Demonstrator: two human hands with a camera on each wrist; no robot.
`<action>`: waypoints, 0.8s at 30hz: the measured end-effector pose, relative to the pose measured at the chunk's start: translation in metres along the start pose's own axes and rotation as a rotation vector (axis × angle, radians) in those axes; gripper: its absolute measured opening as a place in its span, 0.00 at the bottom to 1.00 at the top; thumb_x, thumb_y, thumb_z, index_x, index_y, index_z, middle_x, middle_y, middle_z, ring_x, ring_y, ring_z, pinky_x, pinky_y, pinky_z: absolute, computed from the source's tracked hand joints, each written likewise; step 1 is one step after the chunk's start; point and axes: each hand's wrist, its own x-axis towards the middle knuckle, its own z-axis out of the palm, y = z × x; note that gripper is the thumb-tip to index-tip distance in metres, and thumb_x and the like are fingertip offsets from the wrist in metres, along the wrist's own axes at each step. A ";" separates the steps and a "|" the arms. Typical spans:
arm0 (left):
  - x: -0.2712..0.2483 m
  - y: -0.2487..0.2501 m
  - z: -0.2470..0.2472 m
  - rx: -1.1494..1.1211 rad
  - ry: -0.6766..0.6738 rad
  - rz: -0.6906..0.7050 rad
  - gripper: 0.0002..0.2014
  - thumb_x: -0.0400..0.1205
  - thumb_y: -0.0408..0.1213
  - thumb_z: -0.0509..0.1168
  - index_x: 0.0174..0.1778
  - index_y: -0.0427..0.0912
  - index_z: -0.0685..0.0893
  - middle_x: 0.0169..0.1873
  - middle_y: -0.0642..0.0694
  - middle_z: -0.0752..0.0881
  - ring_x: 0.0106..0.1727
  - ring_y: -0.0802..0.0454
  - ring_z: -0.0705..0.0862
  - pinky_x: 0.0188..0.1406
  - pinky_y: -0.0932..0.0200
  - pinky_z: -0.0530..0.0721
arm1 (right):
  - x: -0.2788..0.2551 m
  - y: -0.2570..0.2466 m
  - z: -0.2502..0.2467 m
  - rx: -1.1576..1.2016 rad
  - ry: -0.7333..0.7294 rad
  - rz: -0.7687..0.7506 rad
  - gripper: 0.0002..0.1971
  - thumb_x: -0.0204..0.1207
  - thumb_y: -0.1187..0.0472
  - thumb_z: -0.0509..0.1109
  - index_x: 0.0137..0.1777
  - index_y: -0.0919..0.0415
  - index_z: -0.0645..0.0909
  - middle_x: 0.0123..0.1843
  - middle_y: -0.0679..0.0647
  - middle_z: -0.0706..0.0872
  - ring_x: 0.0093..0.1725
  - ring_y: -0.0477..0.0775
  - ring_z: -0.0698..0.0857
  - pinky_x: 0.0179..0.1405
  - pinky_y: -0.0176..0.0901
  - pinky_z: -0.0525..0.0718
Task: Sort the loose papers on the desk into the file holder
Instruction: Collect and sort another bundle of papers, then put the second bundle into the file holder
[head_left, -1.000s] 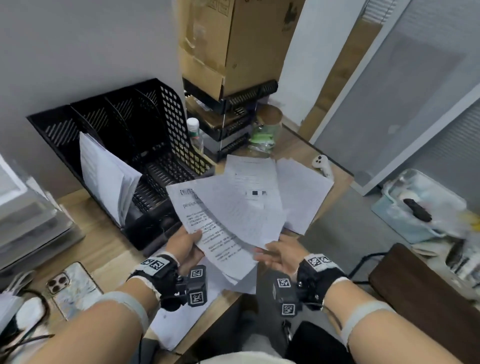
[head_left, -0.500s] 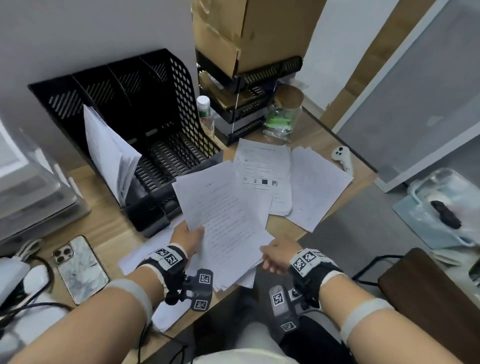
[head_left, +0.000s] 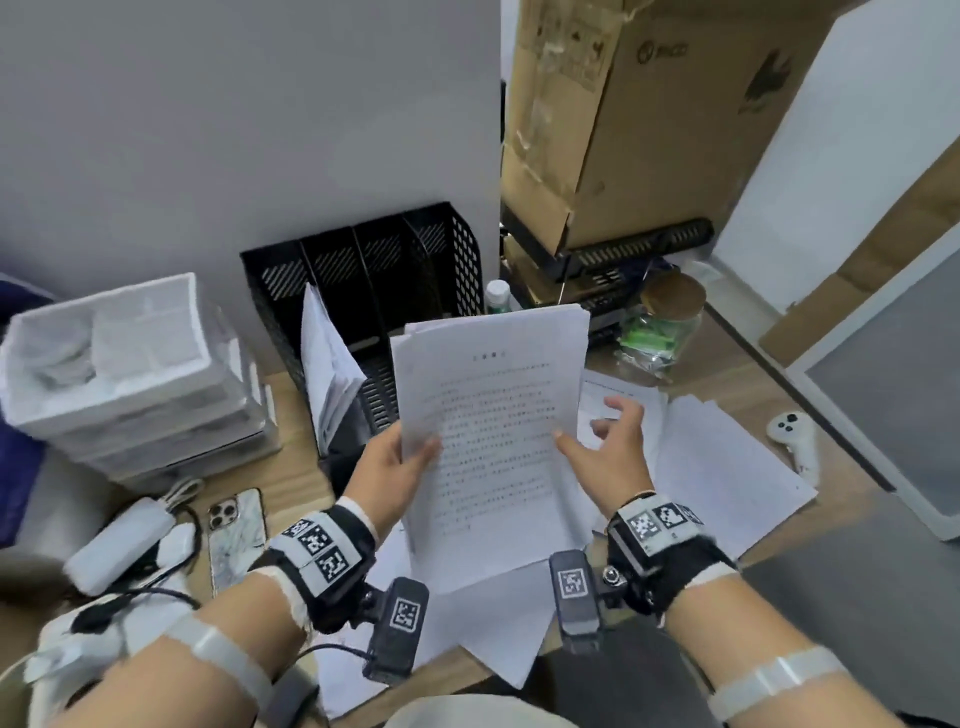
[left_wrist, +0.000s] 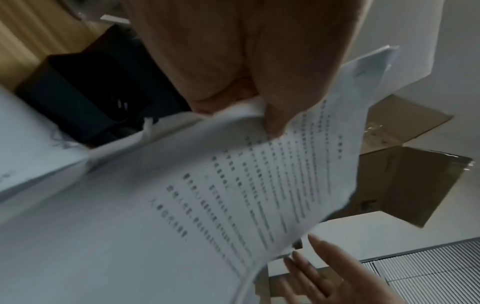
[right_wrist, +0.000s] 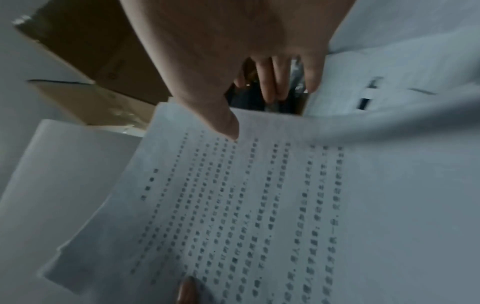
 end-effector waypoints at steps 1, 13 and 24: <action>0.002 0.007 0.000 0.052 0.059 0.041 0.07 0.85 0.40 0.66 0.54 0.54 0.88 0.51 0.55 0.94 0.55 0.55 0.91 0.57 0.53 0.88 | 0.005 -0.011 -0.001 -0.034 0.043 -0.052 0.30 0.70 0.57 0.79 0.66 0.56 0.66 0.59 0.58 0.77 0.56 0.55 0.80 0.60 0.47 0.80; 0.026 0.069 0.028 0.380 0.250 0.351 0.21 0.83 0.25 0.66 0.71 0.42 0.83 0.58 0.52 0.86 0.66 0.54 0.85 0.67 0.55 0.85 | 0.010 -0.178 0.062 -0.294 -0.668 -0.284 0.37 0.68 0.33 0.69 0.66 0.64 0.79 0.59 0.62 0.87 0.58 0.62 0.87 0.57 0.54 0.87; 0.035 0.046 -0.017 0.360 0.108 -0.062 0.37 0.81 0.57 0.68 0.86 0.53 0.64 0.78 0.56 0.72 0.80 0.57 0.69 0.84 0.46 0.67 | 0.058 -0.208 0.045 -0.215 -0.567 -0.313 0.24 0.80 0.58 0.67 0.75 0.61 0.73 0.68 0.56 0.84 0.64 0.61 0.85 0.65 0.55 0.83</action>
